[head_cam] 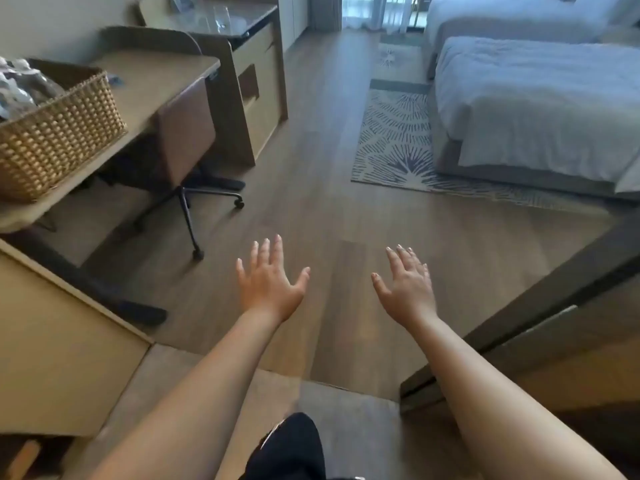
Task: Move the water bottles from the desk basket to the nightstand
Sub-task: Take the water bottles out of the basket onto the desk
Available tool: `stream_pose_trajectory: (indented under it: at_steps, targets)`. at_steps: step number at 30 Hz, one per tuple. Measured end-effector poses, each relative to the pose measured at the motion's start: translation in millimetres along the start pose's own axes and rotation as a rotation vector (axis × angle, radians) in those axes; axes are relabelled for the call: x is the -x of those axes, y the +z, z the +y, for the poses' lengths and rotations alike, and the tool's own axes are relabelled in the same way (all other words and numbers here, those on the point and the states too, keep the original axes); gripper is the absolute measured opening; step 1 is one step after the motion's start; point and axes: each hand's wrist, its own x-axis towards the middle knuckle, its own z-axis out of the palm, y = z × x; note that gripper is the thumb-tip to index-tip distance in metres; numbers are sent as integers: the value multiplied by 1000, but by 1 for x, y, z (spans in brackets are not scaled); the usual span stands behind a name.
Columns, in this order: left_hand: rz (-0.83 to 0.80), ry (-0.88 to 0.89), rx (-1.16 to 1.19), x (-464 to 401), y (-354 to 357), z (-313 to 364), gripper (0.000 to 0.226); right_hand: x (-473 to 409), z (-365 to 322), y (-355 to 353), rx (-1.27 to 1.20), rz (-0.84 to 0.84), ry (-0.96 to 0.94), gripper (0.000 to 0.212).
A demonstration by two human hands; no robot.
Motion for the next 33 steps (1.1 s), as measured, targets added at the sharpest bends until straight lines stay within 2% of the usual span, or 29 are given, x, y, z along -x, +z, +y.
stream_pose_trajectory:
  at_steps: [7,13,18,25,33]
  targets:
    - [-28,-38,-11,-77,33,4,84,-89,7,26,35,-30,-1,64]
    - [17,-149,-5,-202,56,-20,84,-228,-9,45,75,-56,-52,64]
    - [55,-305,-21,-313,44,-44,85,-363,-65,47,89,-80,-163,64]
    - [154,-437,-51,-423,10,-67,83,-496,-136,66,54,-136,-336,64]
    - [332,-738,-79,-524,-4,-106,84,-658,-240,108,-19,-227,-661,61]
